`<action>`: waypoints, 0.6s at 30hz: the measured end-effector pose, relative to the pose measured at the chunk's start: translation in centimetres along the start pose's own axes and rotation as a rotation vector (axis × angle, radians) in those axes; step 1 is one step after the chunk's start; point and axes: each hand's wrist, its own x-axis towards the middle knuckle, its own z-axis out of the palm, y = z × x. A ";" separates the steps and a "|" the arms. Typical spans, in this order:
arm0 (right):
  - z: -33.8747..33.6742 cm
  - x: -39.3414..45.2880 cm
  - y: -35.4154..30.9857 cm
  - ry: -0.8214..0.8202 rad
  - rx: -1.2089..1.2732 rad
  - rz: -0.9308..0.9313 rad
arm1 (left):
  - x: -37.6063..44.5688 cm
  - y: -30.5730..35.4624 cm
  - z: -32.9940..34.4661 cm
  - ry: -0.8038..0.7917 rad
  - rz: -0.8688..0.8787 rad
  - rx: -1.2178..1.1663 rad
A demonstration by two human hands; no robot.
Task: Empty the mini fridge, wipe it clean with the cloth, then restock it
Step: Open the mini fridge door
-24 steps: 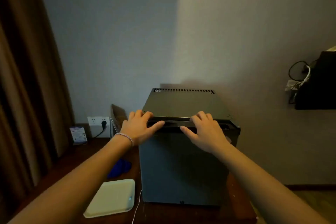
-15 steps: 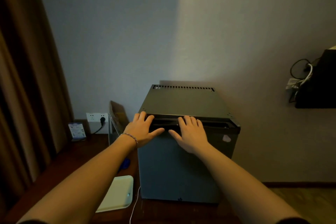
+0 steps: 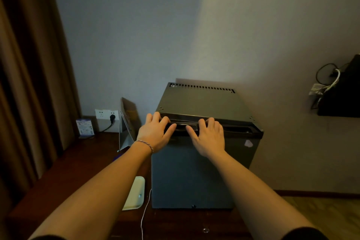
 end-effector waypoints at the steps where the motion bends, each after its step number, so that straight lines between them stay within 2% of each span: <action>1: -0.1 -0.3 -0.1 0.008 0.009 0.006 | -0.5 -0.1 -0.2 0.023 0.017 0.014; 7: -1.2 -2.4 -0.8 0.009 0.028 0.032 | -2.3 -0.3 -1.0 -0.001 0.104 -0.155; 10: -1.8 -3.4 -1.2 0.020 -0.017 0.034 | -3.5 0.2 -0.7 0.012 0.079 -0.279; 13: -2.2 -4.8 -1.6 0.037 -0.041 0.036 | -5.1 1.0 -1.2 -0.065 0.094 -0.236; 18: -3.2 -7.9 -1.0 -0.014 0.032 -0.010 | -9.0 3.1 -1.9 -0.084 0.041 -0.190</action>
